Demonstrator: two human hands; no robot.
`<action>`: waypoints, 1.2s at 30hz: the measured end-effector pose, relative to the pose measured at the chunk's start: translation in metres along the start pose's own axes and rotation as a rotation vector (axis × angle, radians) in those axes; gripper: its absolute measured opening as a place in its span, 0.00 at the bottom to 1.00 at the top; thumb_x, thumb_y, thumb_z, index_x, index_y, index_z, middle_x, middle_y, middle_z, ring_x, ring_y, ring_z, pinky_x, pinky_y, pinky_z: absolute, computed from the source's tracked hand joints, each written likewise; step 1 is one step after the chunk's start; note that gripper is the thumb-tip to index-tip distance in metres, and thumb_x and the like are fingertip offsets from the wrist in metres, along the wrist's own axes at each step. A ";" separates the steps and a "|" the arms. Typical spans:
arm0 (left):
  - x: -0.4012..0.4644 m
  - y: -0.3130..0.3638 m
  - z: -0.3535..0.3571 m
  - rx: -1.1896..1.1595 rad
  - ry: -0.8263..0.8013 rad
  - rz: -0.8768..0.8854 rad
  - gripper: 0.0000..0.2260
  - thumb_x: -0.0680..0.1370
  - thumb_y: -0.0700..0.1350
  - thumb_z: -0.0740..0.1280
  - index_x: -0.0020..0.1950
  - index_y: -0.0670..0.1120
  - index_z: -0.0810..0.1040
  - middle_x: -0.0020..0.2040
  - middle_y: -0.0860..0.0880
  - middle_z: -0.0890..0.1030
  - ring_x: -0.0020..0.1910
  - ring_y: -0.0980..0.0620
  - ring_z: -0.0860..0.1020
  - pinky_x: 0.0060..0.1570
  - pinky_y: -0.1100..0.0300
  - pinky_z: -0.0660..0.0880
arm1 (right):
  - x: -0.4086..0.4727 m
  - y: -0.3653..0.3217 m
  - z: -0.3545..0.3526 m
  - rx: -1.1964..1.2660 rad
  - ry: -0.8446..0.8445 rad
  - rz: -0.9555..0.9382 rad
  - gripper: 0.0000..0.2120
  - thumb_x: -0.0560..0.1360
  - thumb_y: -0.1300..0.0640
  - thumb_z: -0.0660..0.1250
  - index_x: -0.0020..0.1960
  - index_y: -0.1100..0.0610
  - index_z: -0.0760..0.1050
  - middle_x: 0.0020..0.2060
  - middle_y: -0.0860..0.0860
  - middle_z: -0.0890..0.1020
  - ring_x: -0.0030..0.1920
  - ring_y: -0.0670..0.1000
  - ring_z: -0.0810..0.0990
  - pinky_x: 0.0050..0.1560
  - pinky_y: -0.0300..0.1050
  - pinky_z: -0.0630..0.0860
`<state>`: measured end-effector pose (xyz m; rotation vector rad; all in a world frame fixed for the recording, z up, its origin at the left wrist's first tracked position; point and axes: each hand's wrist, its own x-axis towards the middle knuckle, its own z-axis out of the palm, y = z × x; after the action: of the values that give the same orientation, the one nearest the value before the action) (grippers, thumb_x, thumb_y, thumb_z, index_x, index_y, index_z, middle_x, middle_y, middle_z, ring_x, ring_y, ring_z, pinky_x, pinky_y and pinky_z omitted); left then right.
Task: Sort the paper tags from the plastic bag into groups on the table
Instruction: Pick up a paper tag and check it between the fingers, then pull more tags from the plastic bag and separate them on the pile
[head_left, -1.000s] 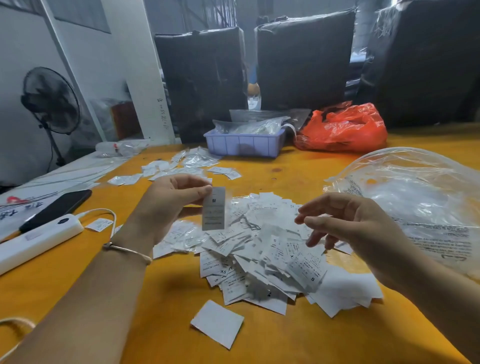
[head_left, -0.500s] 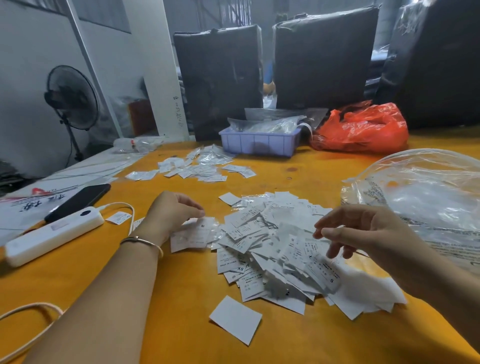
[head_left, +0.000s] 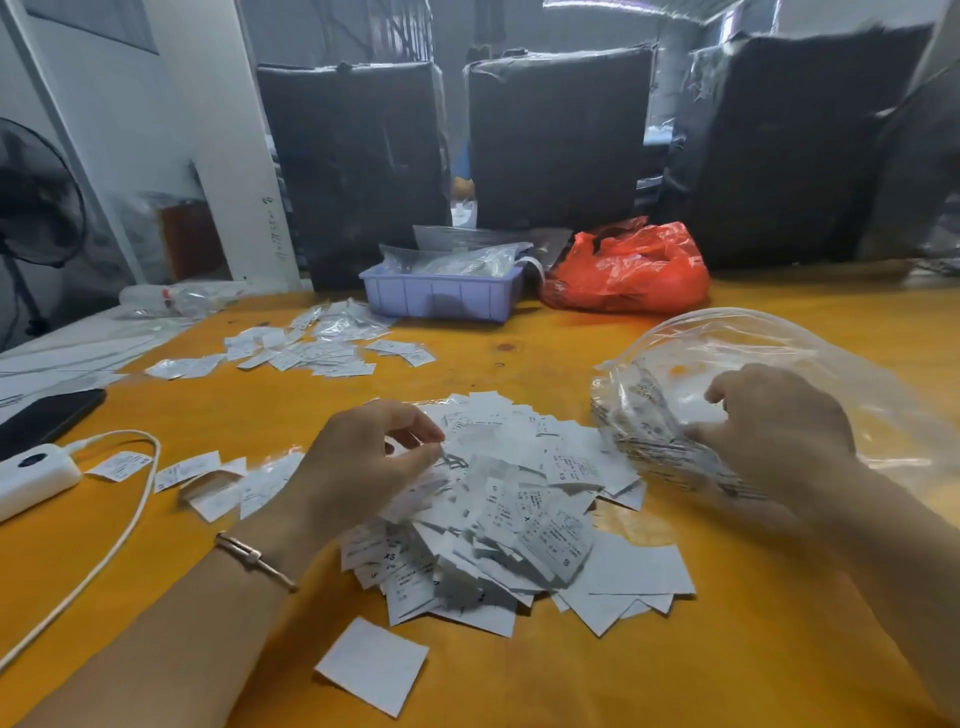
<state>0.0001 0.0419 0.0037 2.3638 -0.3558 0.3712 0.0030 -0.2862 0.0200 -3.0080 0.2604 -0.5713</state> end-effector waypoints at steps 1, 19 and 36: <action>-0.001 0.001 0.004 0.014 -0.021 0.017 0.04 0.75 0.45 0.74 0.45 0.54 0.83 0.42 0.59 0.83 0.45 0.64 0.79 0.46 0.64 0.76 | 0.002 0.003 0.002 -0.015 -0.039 0.011 0.19 0.73 0.41 0.69 0.54 0.55 0.79 0.52 0.53 0.80 0.55 0.56 0.76 0.47 0.48 0.71; -0.002 0.001 0.010 -0.007 0.035 0.053 0.06 0.76 0.42 0.73 0.43 0.55 0.84 0.40 0.60 0.83 0.43 0.63 0.80 0.44 0.65 0.77 | 0.002 0.007 0.004 0.153 0.201 0.002 0.03 0.70 0.65 0.68 0.41 0.59 0.80 0.39 0.56 0.82 0.41 0.60 0.77 0.36 0.45 0.66; -0.003 0.005 0.012 -0.027 0.014 0.075 0.08 0.76 0.41 0.73 0.43 0.55 0.84 0.38 0.60 0.83 0.43 0.63 0.80 0.41 0.72 0.74 | 0.005 0.009 0.009 0.396 0.562 -0.157 0.03 0.69 0.71 0.72 0.42 0.67 0.81 0.37 0.62 0.83 0.40 0.64 0.81 0.40 0.51 0.76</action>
<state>-0.0030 0.0305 -0.0026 2.3252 -0.4409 0.4150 0.0092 -0.2954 0.0129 -2.4437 -0.0634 -1.3042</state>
